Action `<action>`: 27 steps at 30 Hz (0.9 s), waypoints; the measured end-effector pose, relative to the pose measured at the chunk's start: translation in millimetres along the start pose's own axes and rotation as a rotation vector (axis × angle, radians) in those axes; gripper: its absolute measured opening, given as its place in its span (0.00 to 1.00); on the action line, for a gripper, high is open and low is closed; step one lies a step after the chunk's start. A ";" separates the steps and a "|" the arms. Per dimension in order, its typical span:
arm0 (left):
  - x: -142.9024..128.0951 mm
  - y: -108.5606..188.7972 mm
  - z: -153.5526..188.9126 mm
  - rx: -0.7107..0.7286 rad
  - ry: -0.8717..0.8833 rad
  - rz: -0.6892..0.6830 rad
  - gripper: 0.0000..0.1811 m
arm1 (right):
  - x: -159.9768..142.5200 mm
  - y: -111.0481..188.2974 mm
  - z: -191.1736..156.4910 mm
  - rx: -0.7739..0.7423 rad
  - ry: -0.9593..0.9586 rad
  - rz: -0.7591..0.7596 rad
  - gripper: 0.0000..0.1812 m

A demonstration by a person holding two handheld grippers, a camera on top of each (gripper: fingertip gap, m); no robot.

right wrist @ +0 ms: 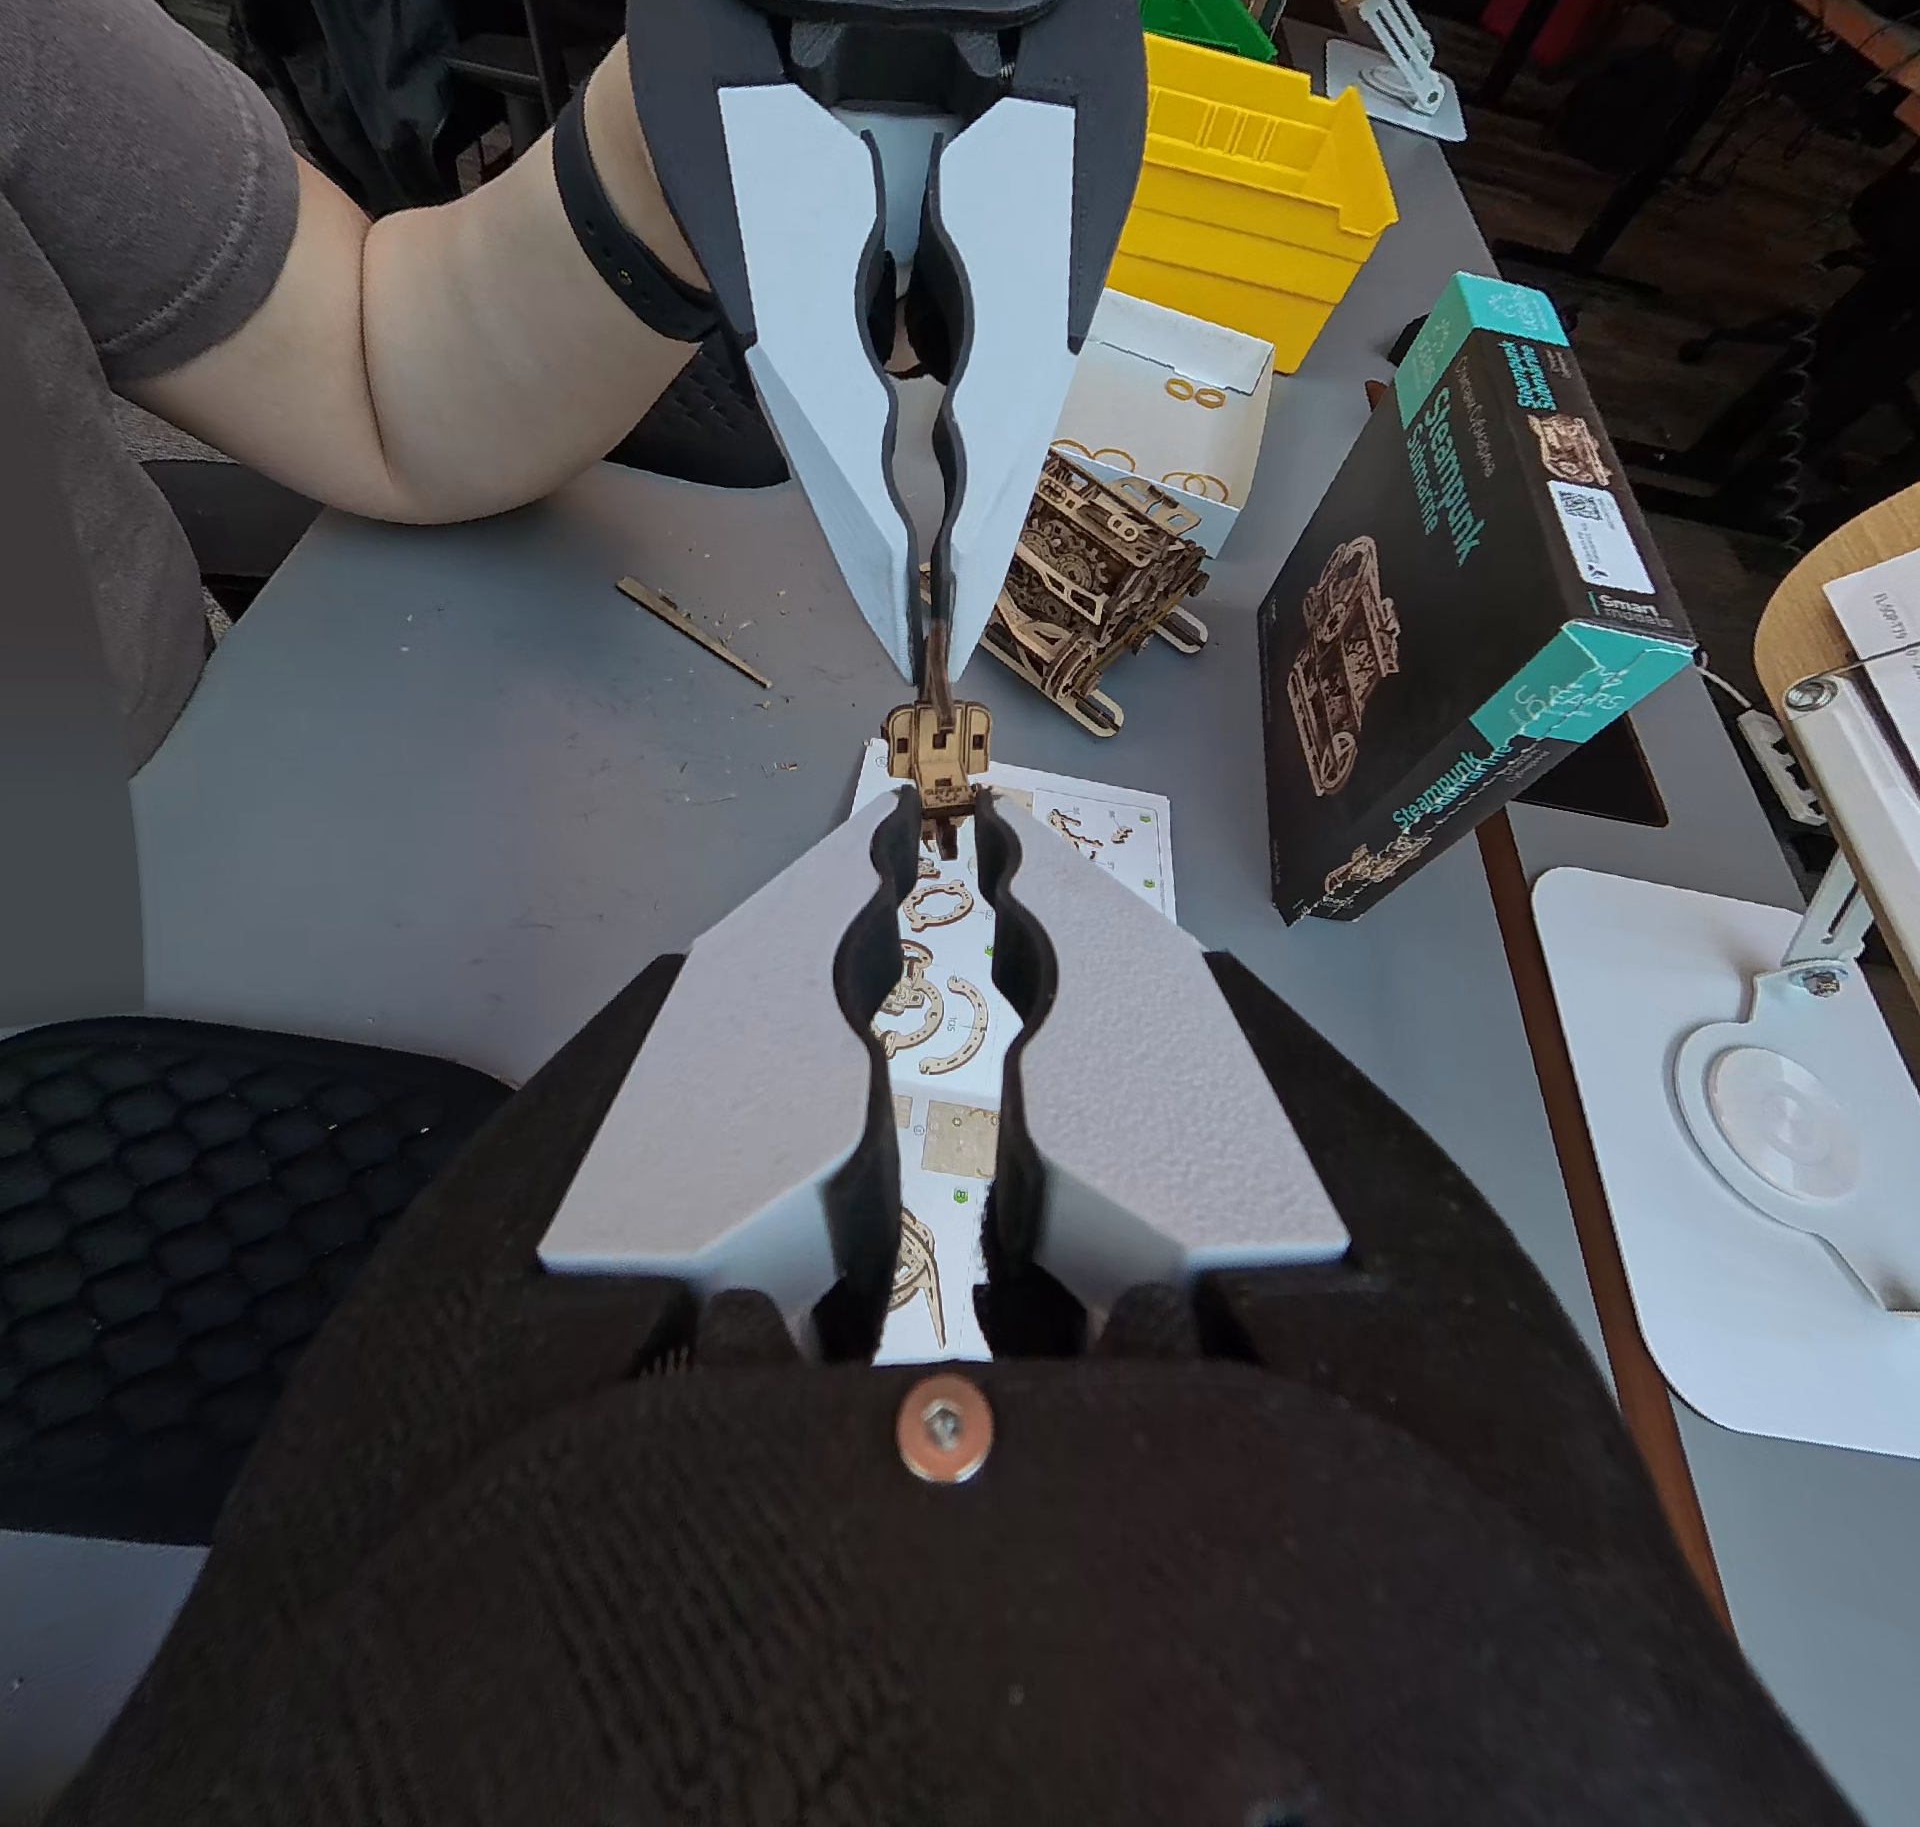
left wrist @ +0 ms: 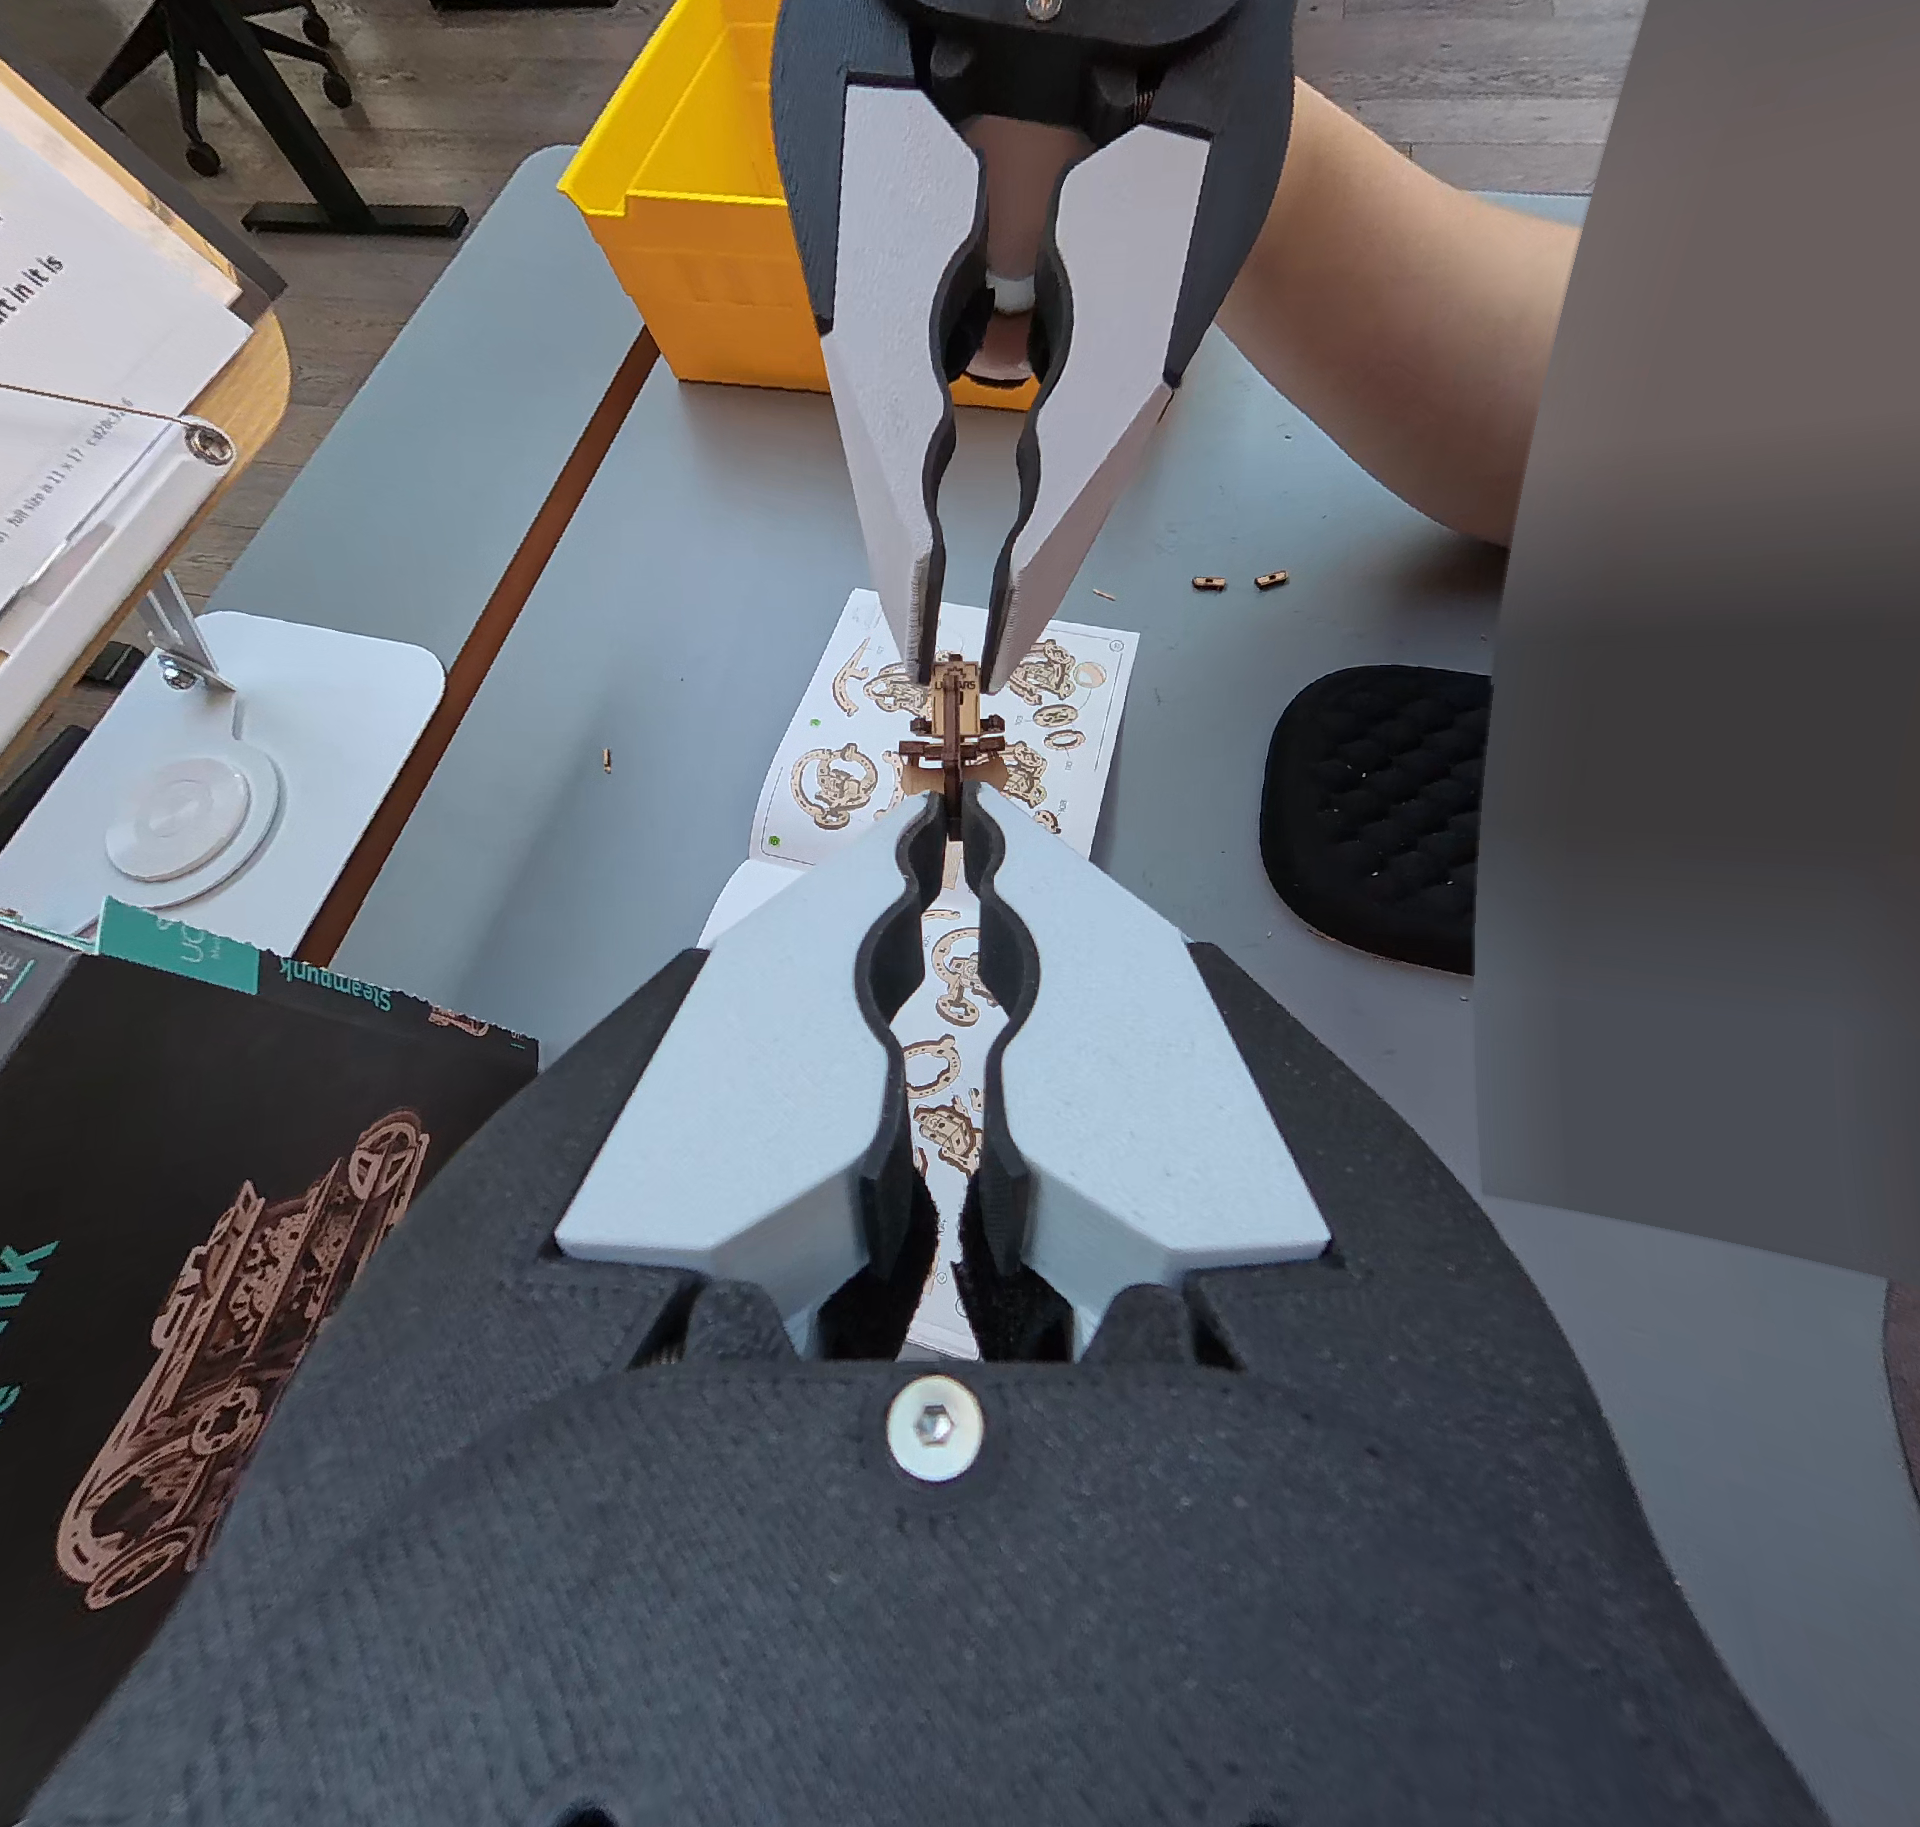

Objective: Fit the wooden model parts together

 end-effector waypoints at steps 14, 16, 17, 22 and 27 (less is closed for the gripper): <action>-0.1 9.9 -7.5 -0.031 0.117 0.061 0.00 | 8.9 23.1 1.8 0.001 -0.061 0.056 0.05; 0.8 11.3 -6.7 -0.036 0.150 0.062 0.00 | 10.7 25.3 0.4 -0.019 -0.060 0.025 0.05; 1.8 12.4 -6.2 -0.038 0.173 0.067 0.00 | 12.0 26.9 -0.8 -0.029 -0.064 0.006 0.05; -8.7 10.5 5.6 -0.120 0.394 0.145 0.00 | 9.4 40.8 -18.3 -0.143 -0.095 -0.116 0.05; -43.8 4.7 45.9 -0.080 0.387 0.192 0.00 | -40.7 32.2 -66.4 -0.086 -0.210 -0.202 0.05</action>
Point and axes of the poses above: each gripper's, where its closed fingertips meet, y back along the fingers, x out of its top, z = x × y across the jaws, the point moved 8 cm from there along y, back along the fingers, and after that the axes turned 3 degrees about -x, right-handed, at the moved point
